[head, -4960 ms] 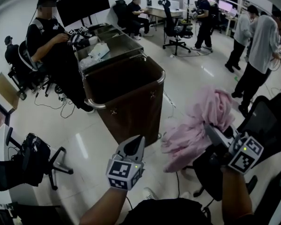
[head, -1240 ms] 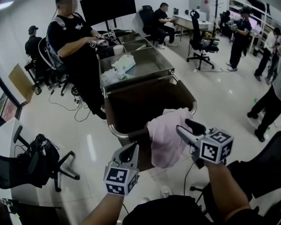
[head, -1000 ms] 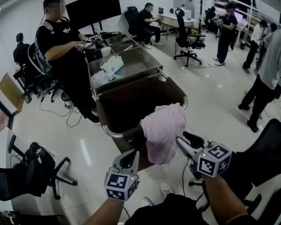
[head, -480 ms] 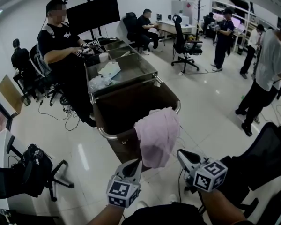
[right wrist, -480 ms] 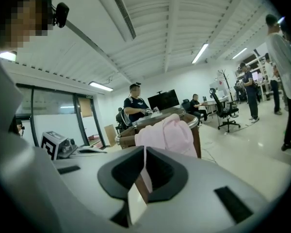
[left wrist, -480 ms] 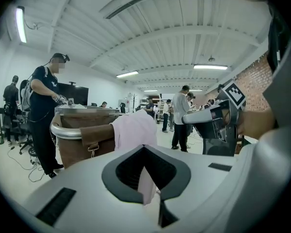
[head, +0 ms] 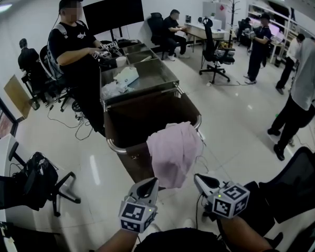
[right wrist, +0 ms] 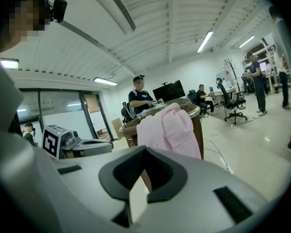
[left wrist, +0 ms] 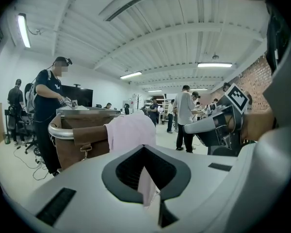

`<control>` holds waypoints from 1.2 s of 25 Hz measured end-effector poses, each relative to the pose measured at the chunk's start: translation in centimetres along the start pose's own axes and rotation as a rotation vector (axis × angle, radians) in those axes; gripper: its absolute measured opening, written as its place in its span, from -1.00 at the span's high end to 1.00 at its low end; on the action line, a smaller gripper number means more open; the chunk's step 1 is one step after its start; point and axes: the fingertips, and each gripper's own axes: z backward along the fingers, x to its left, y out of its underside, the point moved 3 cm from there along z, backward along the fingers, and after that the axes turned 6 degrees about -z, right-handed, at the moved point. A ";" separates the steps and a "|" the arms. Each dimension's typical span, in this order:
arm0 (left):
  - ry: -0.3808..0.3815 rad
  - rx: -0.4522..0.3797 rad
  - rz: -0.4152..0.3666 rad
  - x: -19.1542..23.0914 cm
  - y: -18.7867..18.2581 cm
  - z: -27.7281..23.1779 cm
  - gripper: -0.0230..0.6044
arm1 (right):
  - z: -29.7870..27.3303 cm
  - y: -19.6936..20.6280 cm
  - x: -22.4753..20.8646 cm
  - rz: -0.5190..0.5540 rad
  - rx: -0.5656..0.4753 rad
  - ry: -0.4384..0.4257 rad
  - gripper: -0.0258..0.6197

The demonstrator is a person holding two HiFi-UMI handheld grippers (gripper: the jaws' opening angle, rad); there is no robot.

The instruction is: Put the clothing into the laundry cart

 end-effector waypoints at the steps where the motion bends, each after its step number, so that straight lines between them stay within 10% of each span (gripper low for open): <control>1: -0.002 0.004 0.001 -0.2 0.2 0.0 0.93 | 0.1 0.2 -0.2 -0.003 0.002 0.000 0.90; 30: 0.024 0.029 -0.007 -1.3 1.4 0.2 0.93 | 0.0 0.7 0.0 0.037 0.003 -0.004 0.90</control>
